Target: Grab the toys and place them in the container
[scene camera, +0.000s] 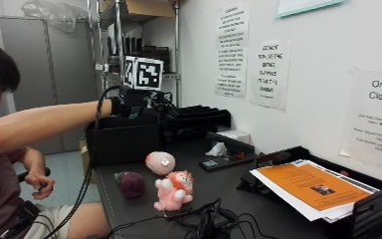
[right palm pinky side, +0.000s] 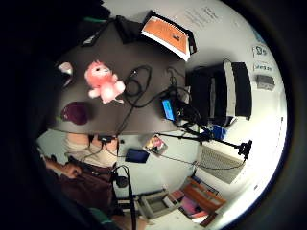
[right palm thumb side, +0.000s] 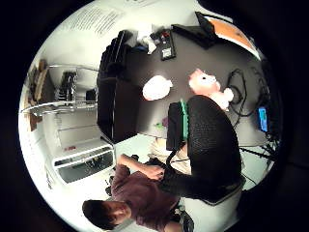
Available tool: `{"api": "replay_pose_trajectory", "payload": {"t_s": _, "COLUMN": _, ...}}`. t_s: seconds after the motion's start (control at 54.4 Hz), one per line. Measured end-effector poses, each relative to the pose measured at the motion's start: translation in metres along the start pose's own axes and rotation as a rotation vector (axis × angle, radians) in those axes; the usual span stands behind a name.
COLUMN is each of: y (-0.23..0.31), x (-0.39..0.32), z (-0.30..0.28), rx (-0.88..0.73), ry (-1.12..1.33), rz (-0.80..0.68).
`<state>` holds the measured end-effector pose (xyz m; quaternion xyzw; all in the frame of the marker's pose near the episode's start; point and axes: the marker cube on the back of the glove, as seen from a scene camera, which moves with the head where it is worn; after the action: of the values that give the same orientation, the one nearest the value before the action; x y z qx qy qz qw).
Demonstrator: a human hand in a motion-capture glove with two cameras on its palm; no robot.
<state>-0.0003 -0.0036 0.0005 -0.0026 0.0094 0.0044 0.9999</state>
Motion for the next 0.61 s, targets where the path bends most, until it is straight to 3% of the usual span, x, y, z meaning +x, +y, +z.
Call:
{"api": "replay_pose_trajectory", "payload": {"t_s": 0.349, "y": -0.028, "x": 0.011, "z": 0.013, "rx": -0.084, "ry": 0.015, "rz": 0.047}}
{"api": "replay_pose_trajectory", "payload": {"t_s": 0.607, "y": -0.072, "x": 0.020, "z": 0.088, "rx": -0.143, "ry": 0.016, "rz": 0.080}}
